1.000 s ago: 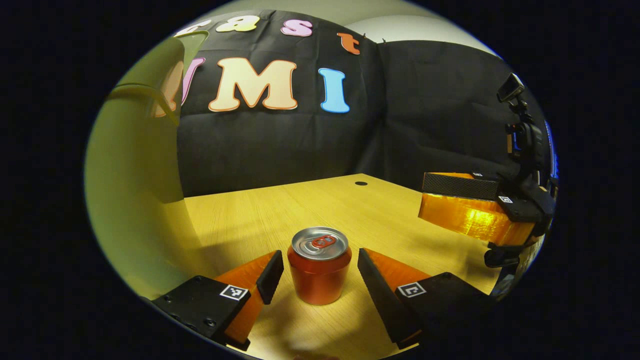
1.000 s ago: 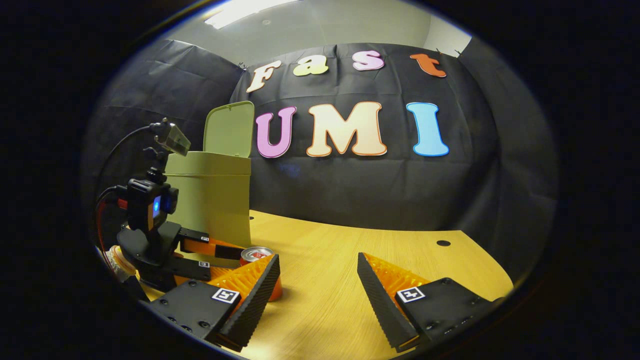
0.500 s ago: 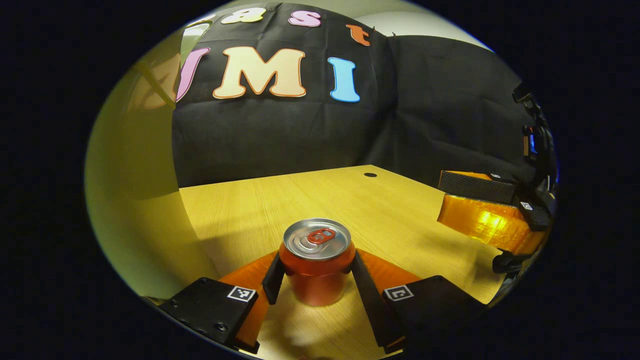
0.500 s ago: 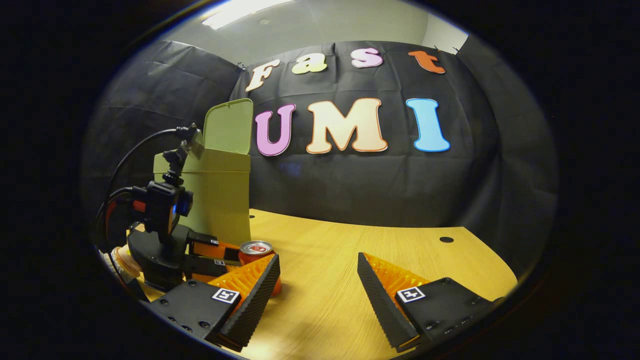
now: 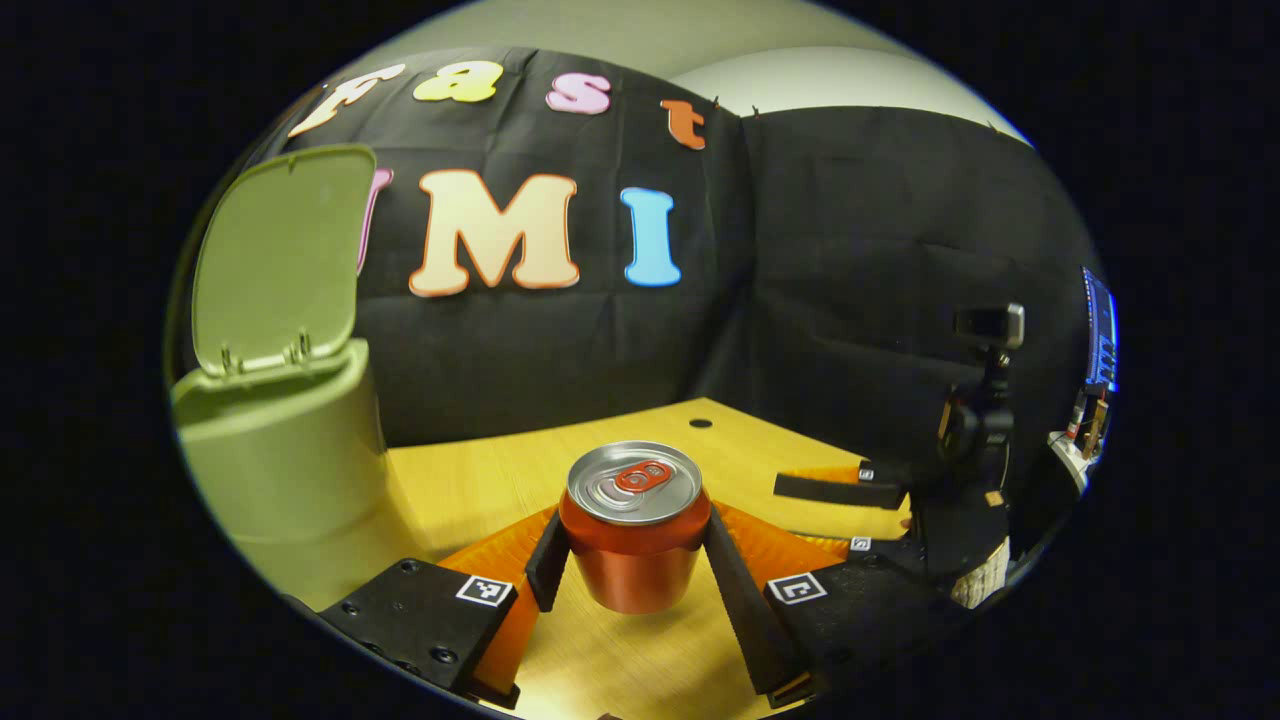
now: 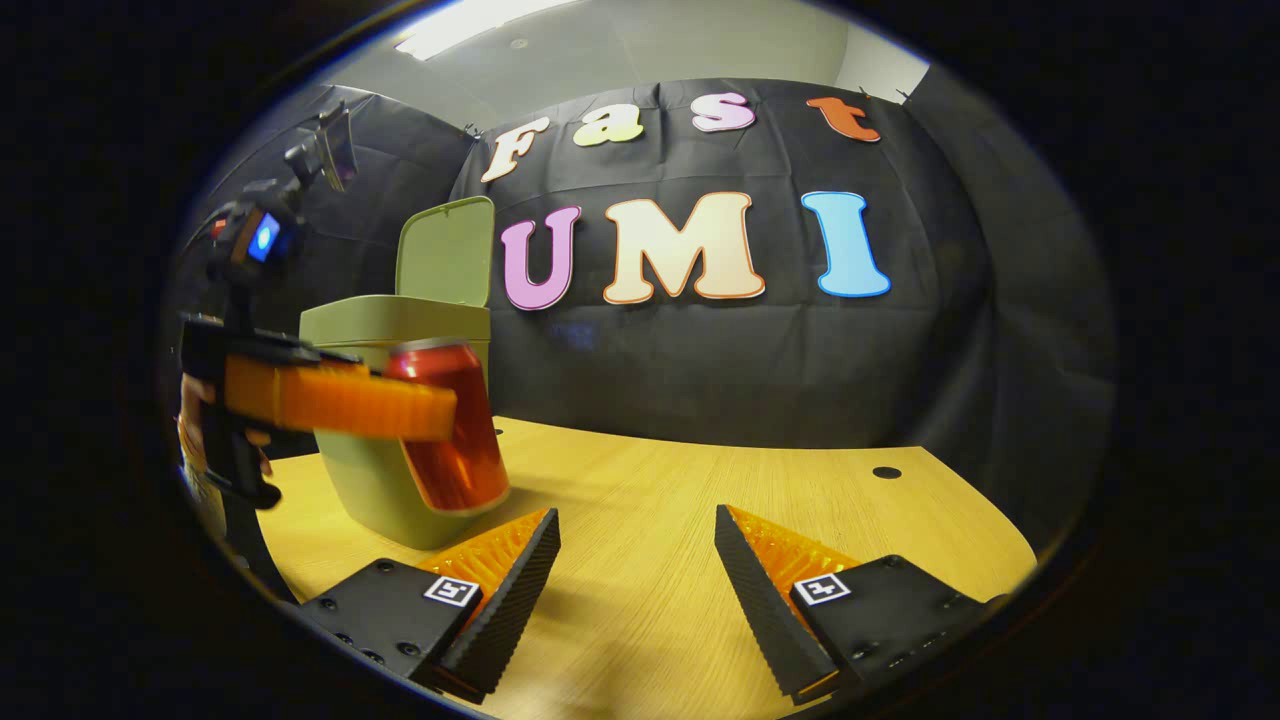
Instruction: Press the lid of the desktop garbage bin to open it, pick up the crumpled paper on the desktop and throw it into the bin, then pick up the pop can on the desktop and drop it into the bin, and finally close the garbage bin lid.
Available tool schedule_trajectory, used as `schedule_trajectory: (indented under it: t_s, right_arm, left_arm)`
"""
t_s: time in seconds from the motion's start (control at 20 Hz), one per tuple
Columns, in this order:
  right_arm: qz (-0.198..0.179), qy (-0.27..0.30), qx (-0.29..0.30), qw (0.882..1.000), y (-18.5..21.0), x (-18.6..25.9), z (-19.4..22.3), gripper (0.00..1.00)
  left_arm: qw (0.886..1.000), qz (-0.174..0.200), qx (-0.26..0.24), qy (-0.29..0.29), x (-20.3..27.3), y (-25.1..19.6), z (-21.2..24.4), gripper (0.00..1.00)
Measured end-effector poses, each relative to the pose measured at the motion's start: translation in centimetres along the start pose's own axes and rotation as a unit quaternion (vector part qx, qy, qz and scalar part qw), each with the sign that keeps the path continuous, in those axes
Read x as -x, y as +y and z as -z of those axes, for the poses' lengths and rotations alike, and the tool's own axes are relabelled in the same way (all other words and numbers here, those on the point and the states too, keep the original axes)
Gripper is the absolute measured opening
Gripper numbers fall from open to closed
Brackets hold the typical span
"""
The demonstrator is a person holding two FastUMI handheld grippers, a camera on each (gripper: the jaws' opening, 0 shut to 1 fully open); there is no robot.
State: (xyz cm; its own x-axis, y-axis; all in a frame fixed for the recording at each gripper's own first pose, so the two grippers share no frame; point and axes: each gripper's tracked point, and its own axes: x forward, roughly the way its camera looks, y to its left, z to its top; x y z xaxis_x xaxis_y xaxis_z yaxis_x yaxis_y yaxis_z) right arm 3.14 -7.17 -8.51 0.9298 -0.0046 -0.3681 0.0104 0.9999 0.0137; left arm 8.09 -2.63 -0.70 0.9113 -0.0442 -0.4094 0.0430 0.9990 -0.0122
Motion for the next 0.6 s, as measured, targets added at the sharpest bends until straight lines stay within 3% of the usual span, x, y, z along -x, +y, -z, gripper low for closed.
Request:
schedule_trajectory:
  t_s: [0.3,0.45,0.6]
  right_arm:
    - [0.001,0.004,-0.008,1.0,-0.6,0.1,0.4,0.98]
    - [-0.001,0.005,-0.012,1.0,-0.7,0.0,0.4,0.98]
    - [-0.002,0.008,-0.013,1.0,-0.6,-0.2,0.7,0.98]
  left_arm:
    - [0.998,-0.022,-0.011,-0.061,3.3,2.4,-10.0,0.77]
    - [0.995,-0.065,-0.022,-0.077,5.2,6.4,-13.2,0.77]
    - [0.99,-0.116,-0.026,-0.072,6.8,11.0,-13.6,0.77]
